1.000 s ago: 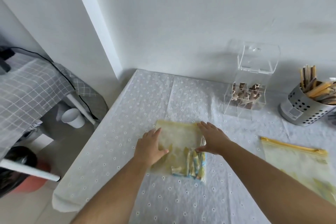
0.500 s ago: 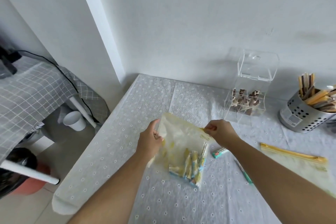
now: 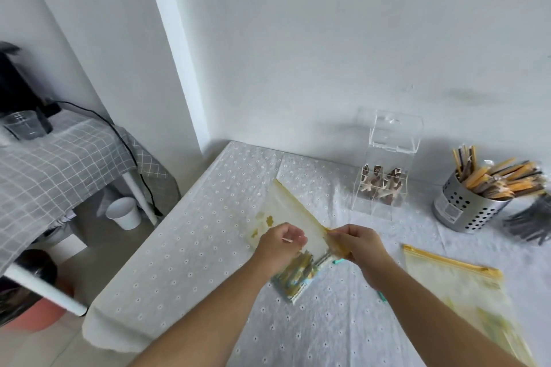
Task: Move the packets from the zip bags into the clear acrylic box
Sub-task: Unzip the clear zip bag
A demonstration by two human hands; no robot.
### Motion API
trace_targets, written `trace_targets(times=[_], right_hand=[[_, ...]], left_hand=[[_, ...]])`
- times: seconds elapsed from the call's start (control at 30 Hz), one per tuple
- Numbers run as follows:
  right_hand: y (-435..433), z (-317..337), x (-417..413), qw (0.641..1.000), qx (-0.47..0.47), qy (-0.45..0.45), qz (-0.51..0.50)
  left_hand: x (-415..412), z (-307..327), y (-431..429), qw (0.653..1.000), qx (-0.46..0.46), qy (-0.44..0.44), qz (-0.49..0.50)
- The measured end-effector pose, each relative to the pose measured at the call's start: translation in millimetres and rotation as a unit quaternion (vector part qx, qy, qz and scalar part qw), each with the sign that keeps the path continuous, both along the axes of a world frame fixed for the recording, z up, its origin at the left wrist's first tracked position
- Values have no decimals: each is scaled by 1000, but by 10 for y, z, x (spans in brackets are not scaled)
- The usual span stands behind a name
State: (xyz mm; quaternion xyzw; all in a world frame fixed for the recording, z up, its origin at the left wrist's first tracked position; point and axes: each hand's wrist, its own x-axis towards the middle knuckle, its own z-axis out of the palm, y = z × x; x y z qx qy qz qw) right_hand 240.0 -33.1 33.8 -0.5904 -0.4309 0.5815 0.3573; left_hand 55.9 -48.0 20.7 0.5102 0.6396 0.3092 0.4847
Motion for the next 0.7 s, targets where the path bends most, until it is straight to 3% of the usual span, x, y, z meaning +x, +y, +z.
trace_targets(times=[0.1, 0.23, 0.7], right_hand=[[-144, 60, 18, 998, -14, 46, 29], [-265, 82, 32, 996, -8, 64, 67], [-354, 146, 33, 993, 26, 65, 90]], left_hand=[[186, 80, -141, 988, -62, -138, 32], [320, 169, -260, 967, -78, -233, 65], [366, 251, -325, 950, -107, -267, 120]])
